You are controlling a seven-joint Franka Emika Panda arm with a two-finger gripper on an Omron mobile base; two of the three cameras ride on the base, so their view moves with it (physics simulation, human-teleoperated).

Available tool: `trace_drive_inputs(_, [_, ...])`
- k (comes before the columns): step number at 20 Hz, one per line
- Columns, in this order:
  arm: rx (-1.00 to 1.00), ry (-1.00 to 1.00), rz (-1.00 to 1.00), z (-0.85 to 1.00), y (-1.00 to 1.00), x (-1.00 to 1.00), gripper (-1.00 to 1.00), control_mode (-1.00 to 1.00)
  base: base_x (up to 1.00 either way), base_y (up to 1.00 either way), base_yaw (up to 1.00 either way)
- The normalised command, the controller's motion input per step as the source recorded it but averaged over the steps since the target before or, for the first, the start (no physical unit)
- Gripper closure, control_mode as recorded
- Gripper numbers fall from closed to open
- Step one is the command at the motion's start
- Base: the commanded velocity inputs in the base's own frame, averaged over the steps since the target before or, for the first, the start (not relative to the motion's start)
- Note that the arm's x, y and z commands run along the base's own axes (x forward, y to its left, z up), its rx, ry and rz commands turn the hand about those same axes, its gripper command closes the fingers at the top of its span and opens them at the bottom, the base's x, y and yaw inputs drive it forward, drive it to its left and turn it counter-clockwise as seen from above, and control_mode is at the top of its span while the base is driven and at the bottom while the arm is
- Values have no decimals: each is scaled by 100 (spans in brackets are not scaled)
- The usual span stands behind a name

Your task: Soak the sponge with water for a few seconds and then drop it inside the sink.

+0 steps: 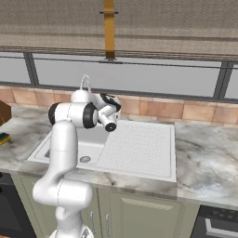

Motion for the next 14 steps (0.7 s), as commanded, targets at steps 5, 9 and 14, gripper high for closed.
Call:
trace_drive_inputs(5, [0,0,0,-25,-65,1,-100,-100,0,0,0])
trace_drive_inputs(9, [0,0,0,-26,-72,0,-100,-100,0,0,0])
trace_drive_inputs(14, [0,0,-1,-23,-73,0,-100,-100,0,0,0])
